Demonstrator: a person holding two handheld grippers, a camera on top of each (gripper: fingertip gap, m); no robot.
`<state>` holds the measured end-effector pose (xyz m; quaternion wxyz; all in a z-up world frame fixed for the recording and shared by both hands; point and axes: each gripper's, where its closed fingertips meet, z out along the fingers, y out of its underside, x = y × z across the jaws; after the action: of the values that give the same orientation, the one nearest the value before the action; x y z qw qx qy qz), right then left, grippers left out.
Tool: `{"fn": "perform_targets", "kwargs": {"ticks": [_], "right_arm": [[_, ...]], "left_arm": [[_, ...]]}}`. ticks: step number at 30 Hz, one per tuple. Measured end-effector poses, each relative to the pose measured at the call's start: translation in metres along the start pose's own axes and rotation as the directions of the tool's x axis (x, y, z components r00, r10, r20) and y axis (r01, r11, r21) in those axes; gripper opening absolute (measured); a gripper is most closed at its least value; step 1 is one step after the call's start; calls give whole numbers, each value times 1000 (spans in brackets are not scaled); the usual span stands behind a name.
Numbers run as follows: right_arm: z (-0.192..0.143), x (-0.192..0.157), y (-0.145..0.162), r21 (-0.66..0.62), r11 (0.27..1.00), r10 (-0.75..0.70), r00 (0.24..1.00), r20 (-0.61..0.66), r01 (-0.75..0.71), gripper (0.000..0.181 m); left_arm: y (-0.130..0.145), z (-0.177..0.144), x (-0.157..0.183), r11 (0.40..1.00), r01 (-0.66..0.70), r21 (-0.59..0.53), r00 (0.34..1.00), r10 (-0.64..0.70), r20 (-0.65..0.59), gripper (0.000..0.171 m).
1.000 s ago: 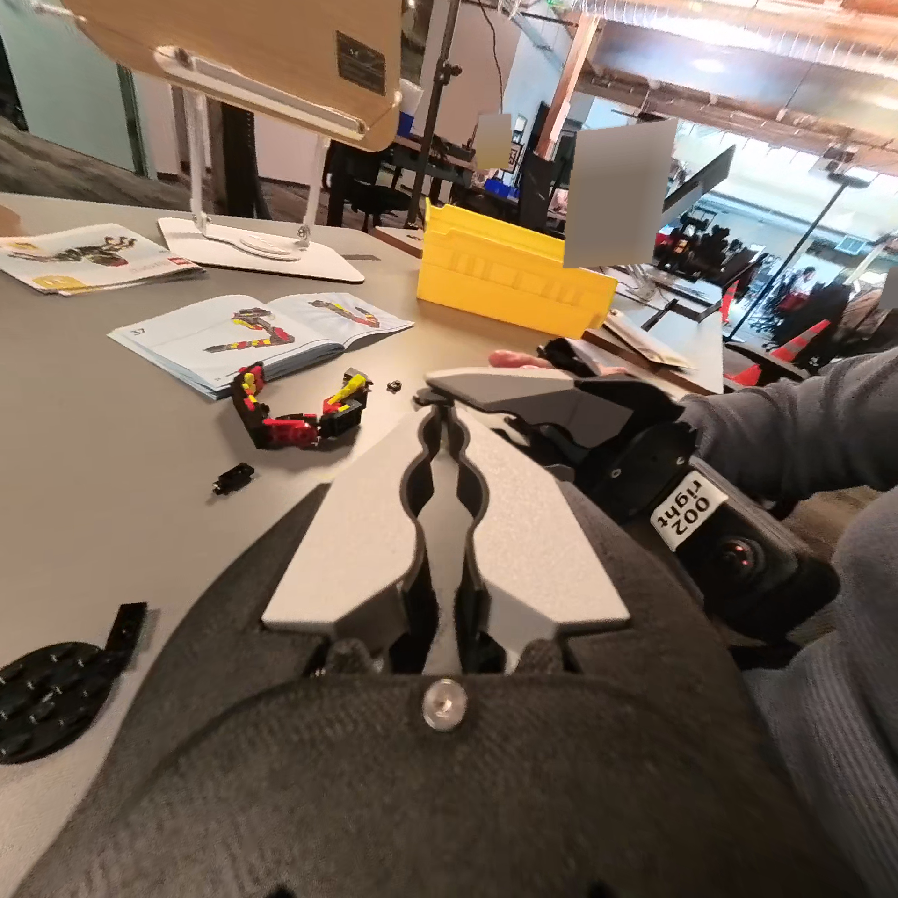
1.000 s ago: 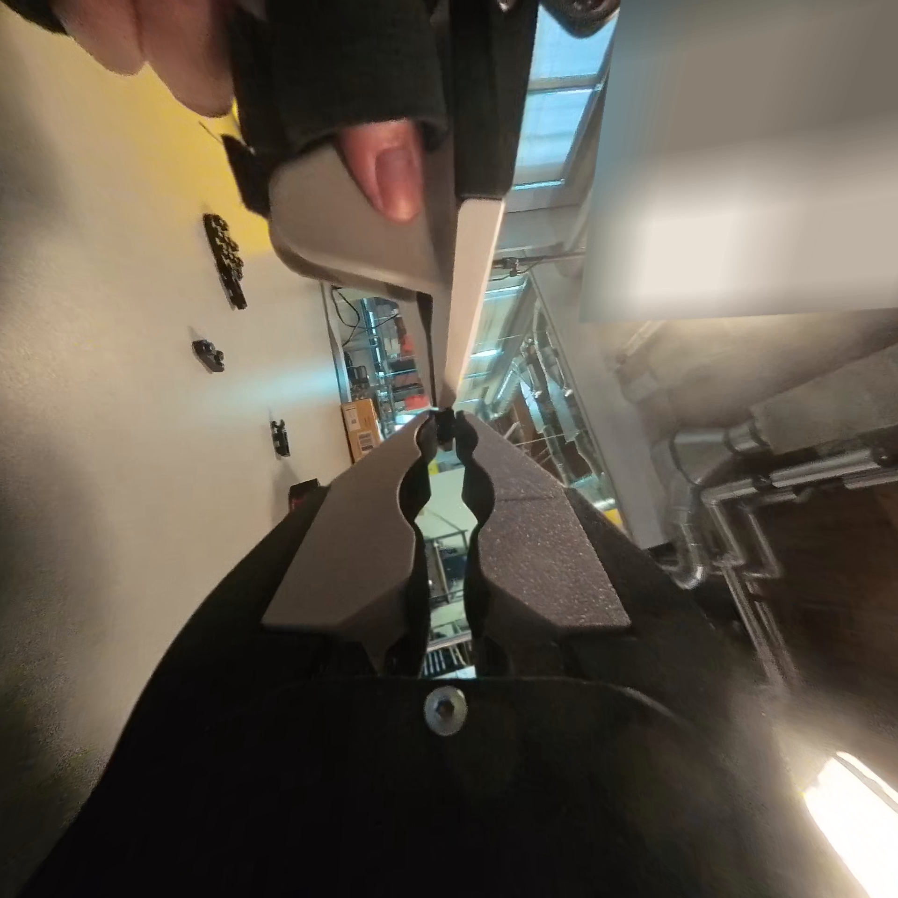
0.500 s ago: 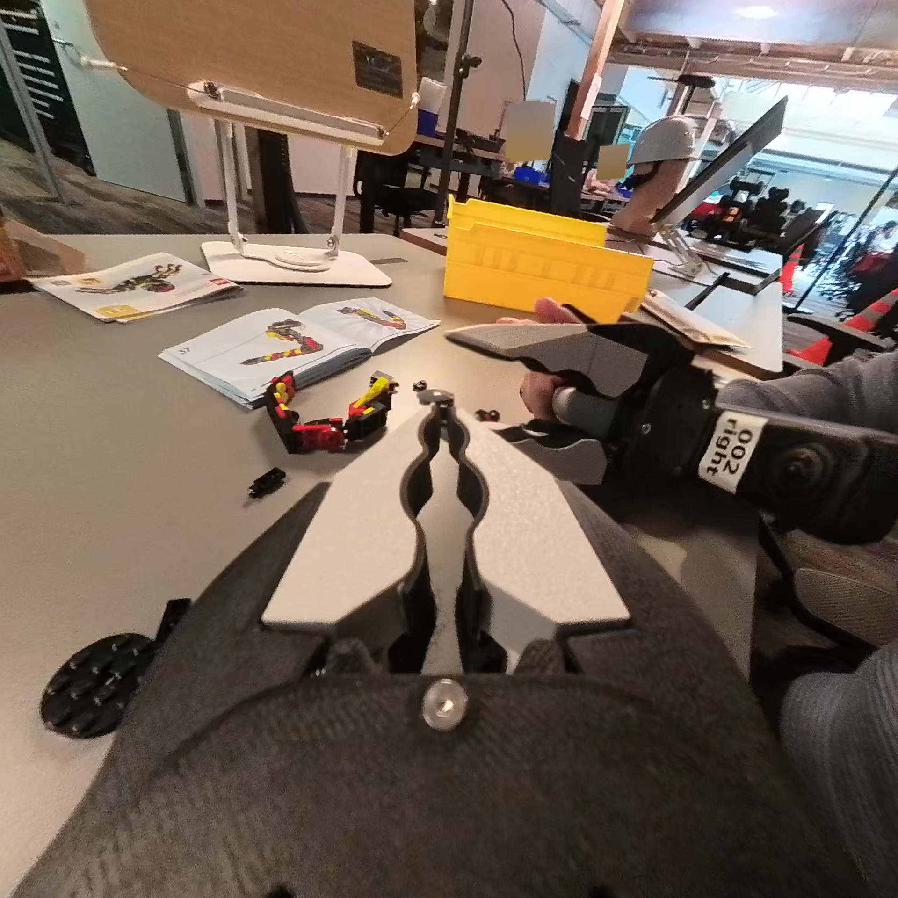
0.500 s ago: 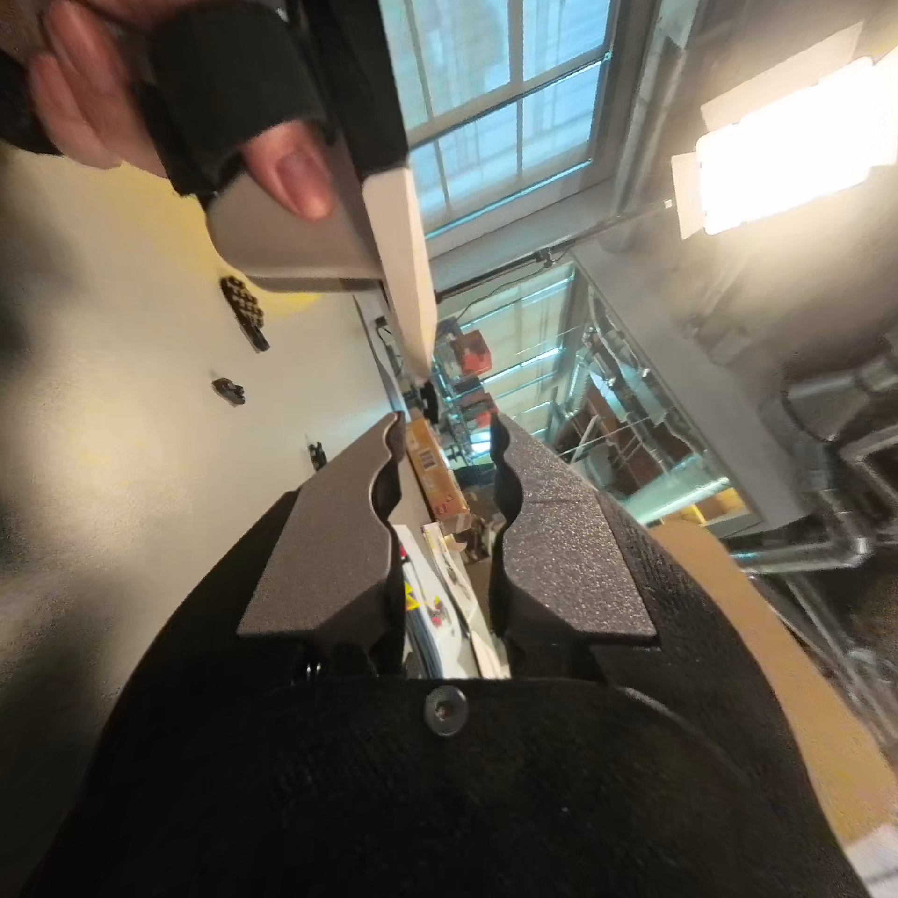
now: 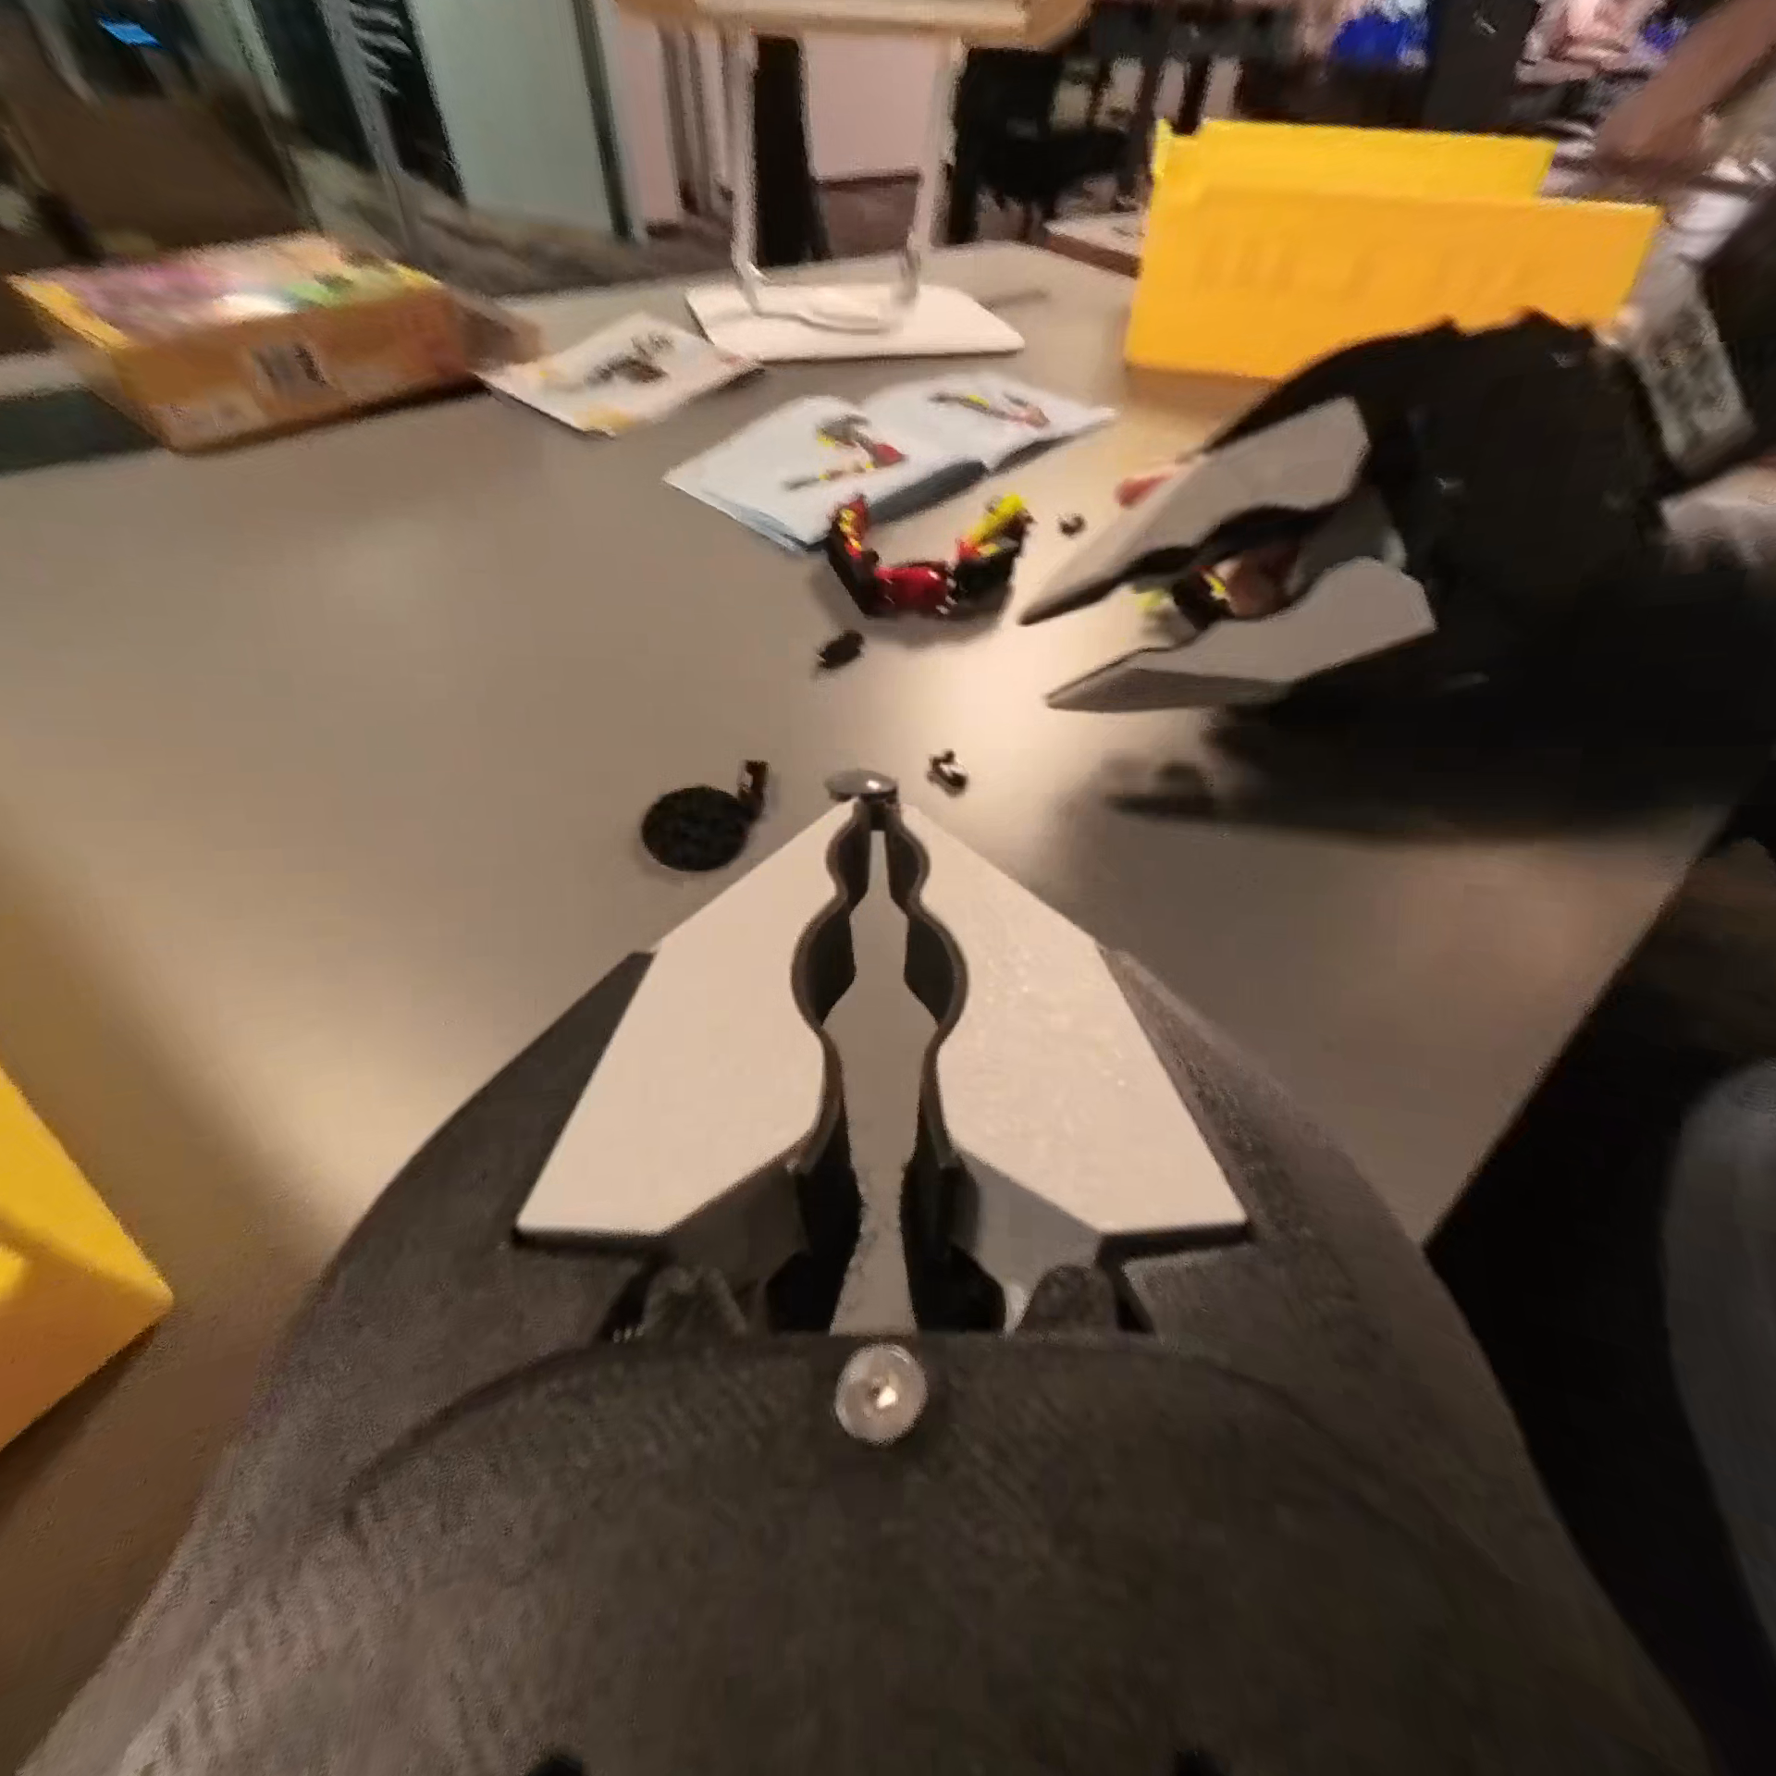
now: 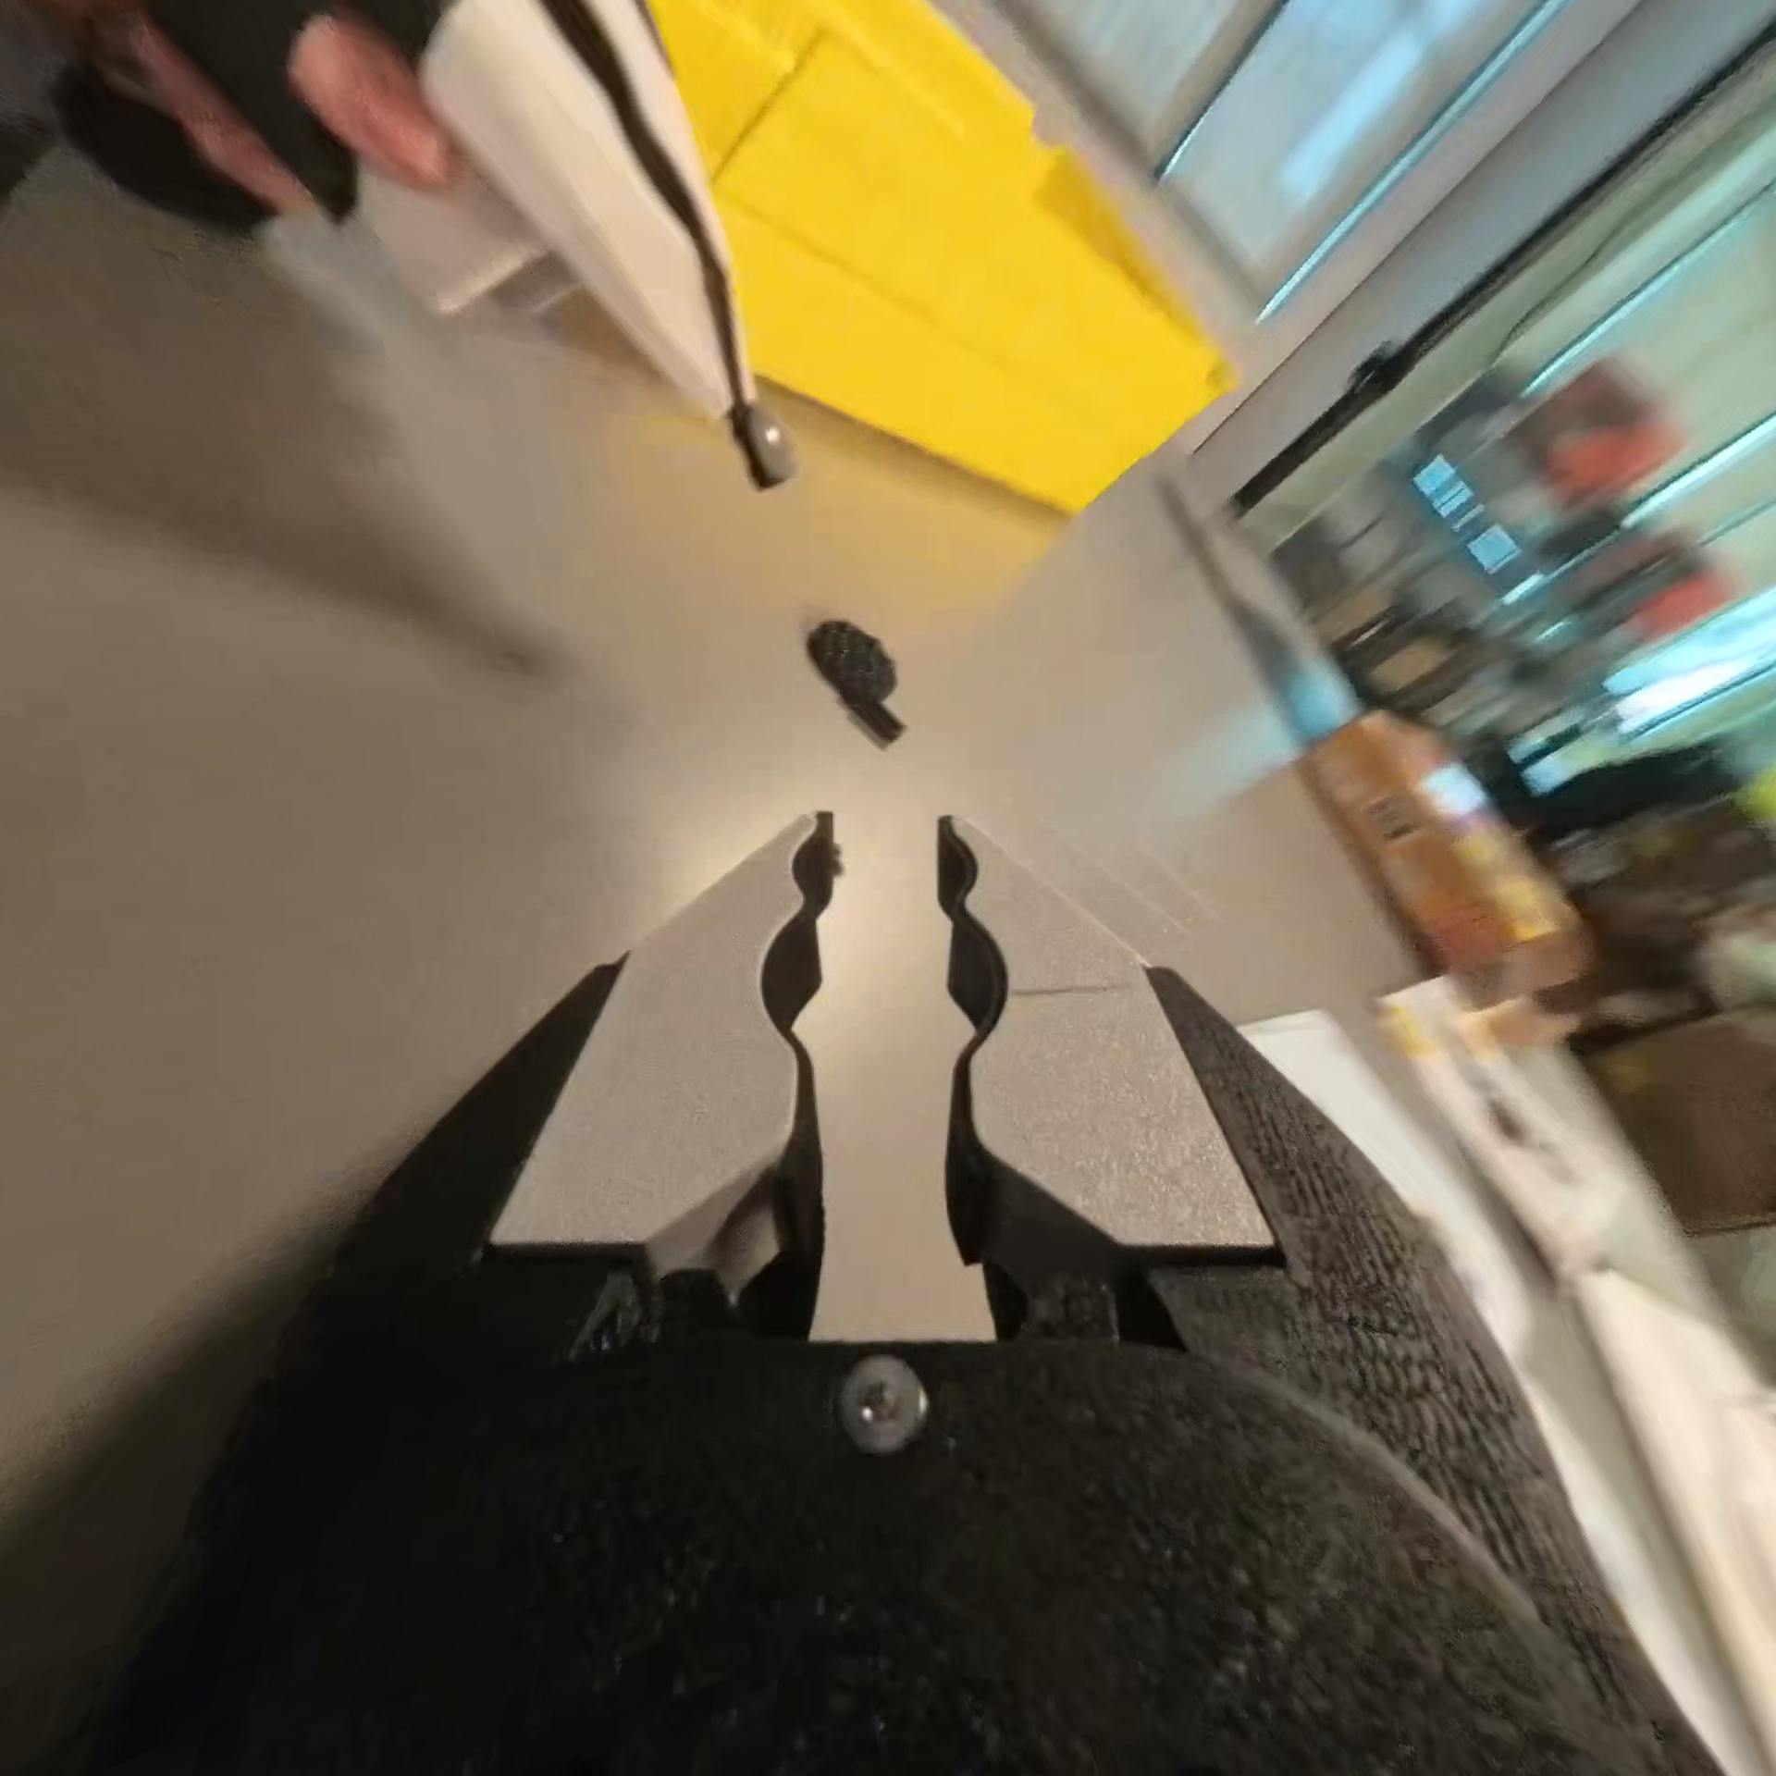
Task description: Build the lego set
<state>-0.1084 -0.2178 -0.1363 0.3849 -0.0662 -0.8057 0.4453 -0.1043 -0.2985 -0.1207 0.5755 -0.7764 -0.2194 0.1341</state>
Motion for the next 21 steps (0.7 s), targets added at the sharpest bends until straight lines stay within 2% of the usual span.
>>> {"fn": "perform_targets", "kwargs": {"ticks": [1,3,5,6,9,13,18,21], "right_arm": [[6,-3,-2,-27,994,103,994,48,-102,20],[15,-13,-2,-123,944,324,932,160,-307,20],[22,-21,4,-215,873,477,856,200,-437,23],[24,-20,9,-248,851,510,842,175,-464,25],[26,-11,19,-276,828,524,848,74,-488,26],[25,-6,21,-273,820,530,847,33,-502,26],[21,1,17,-221,840,506,862,-7,-495,25],[22,0,18,-231,850,483,875,-18,-474,25]], "left_arm": [[3,1,5,1000,4,-22,999,-5,-47,1],[10,7,13,996,9,-86,992,-20,-124,1],[21,13,21,986,-11,-169,983,-20,-183,1],[25,17,22,979,-31,-202,981,-9,-196,2],[30,26,27,966,-100,-238,972,44,-231,2],[37,32,31,948,-138,-287,958,54,-281,2],[44,38,32,923,-213,-321,944,109,-311,2],[53,39,33,896,-254,-364,932,126,-341,3]]}}
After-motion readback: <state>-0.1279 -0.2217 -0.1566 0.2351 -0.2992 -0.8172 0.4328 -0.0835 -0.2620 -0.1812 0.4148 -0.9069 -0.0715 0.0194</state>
